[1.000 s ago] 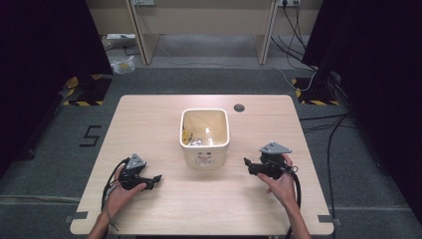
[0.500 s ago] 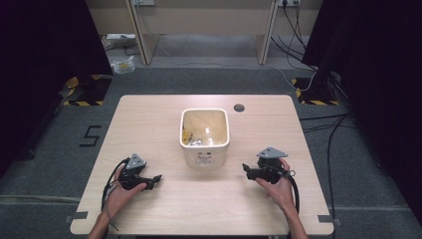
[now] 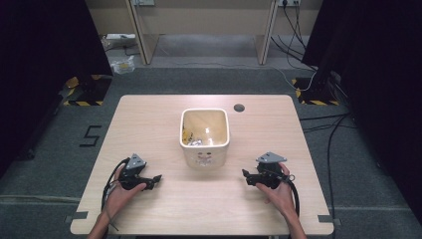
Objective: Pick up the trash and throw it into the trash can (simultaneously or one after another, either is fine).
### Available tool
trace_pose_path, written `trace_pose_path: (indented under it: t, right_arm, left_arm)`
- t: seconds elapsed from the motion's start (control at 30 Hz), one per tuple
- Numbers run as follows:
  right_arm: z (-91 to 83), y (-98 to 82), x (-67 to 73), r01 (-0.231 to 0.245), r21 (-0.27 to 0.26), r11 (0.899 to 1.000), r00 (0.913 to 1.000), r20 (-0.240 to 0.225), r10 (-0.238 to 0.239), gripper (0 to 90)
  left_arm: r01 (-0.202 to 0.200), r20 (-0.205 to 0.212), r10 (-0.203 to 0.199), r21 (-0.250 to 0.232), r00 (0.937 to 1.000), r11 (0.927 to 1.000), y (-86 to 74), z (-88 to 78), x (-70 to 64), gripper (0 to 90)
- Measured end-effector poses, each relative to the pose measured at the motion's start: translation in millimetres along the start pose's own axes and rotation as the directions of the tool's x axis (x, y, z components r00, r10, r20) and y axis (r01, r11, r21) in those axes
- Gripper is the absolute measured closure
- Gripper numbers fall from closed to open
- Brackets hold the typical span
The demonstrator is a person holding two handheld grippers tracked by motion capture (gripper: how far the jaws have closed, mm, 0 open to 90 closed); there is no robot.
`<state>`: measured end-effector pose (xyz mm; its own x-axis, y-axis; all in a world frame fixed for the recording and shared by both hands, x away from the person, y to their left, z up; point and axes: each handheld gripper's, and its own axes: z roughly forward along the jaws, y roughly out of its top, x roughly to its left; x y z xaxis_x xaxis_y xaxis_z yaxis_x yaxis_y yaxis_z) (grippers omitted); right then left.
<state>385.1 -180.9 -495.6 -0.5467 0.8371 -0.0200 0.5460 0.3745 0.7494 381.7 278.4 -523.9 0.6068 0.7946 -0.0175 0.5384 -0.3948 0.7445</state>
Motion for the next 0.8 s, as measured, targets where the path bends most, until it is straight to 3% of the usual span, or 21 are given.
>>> trace_pose_path:
  t: [0.27, 0.8]
  right_arm:
    - [-0.9, -9.7, 8.5, 0.017, 0.046, 0.999, 0.9997, 0.017, -0.018, 18.4]
    - [-9.5, -31.6, 11.4, -0.008, 0.049, 0.999, 0.9998, 0.018, 0.008, 18.4]
  left_arm:
    - [0.0, 0.0, 0.0, 0.0, 1.0, 1.0, 0.0, 0.0, 0.0, 13.9]
    - [0.0, 0.0, 0.0, 0.0, 1.0, 1.0, 0.0, 0.0, 0.0, 13.9]
